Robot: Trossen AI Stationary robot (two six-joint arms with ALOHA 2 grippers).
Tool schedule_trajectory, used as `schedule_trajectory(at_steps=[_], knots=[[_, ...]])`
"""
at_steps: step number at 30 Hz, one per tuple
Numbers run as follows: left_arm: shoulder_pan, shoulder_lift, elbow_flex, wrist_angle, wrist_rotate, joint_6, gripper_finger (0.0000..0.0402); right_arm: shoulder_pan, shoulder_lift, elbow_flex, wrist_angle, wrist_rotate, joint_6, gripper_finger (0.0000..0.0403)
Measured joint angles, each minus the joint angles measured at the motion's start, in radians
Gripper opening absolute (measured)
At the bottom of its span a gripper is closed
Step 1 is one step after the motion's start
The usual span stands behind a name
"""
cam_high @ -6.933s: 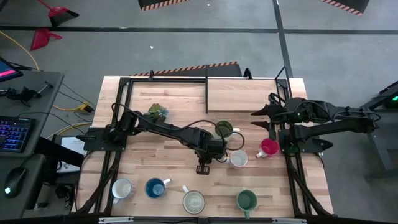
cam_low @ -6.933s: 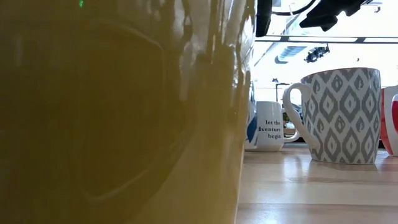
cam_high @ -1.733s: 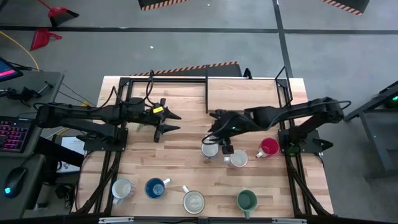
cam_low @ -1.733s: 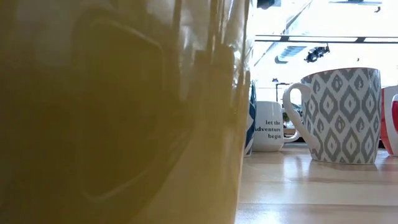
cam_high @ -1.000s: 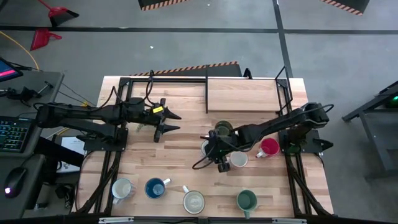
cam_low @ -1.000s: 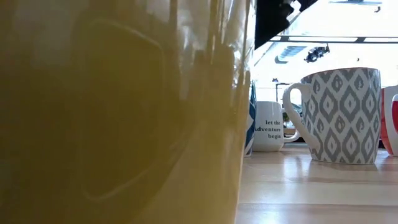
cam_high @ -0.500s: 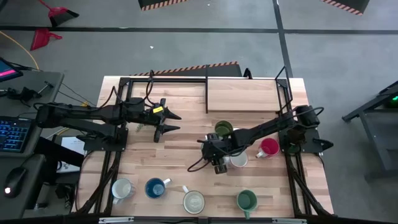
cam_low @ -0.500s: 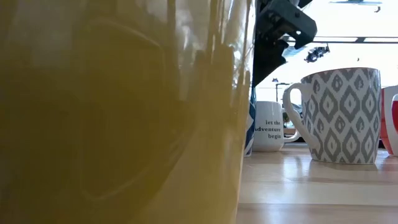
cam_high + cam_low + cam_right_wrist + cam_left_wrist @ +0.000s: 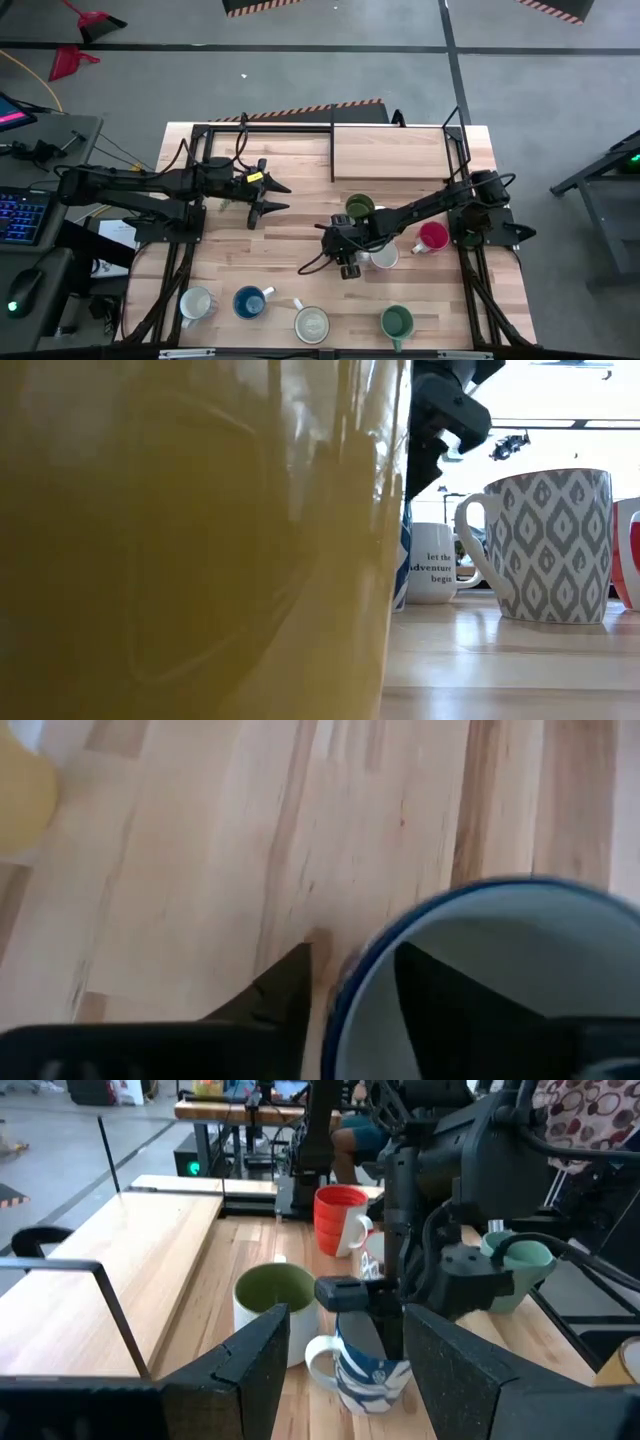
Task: Place coffee mugs
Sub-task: Put the white blue mug on the shelf
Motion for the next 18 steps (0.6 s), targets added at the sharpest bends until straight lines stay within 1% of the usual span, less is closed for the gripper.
schedule_trajectory(at_steps=[2,5,6,8,14,18], knots=[[0.0,0.0,0.0,-0.007,0.0,0.0,0.0186,0.0,0.01,0.0,0.003,0.001,0.013,0.0088],[0.0,0.0,0.0,-0.013,0.0,0.0,0.0186,0.0,0.01,0.0,0.0,0.012,0.024,0.0028],[0.0,0.0,0.0,-0.015,0.0,0.0,0.0186,0.0,0.01,0.001,0.009,0.019,0.019,0.0016],[-0.001,0.0,0.0,-0.018,0.0,0.0,0.0186,0.001,0.013,0.001,0.026,0.047,0.022,0.0011],[-0.001,0.0,0.0,-0.021,0.0,0.025,0.0186,0.0,-0.028,0.001,0.031,0.07,0.029,0.0004],[-0.001,0.0,0.0,-0.025,0.0,0.026,0.0186,0.007,-0.066,0.04,0.023,0.103,0.021,0.0003]])
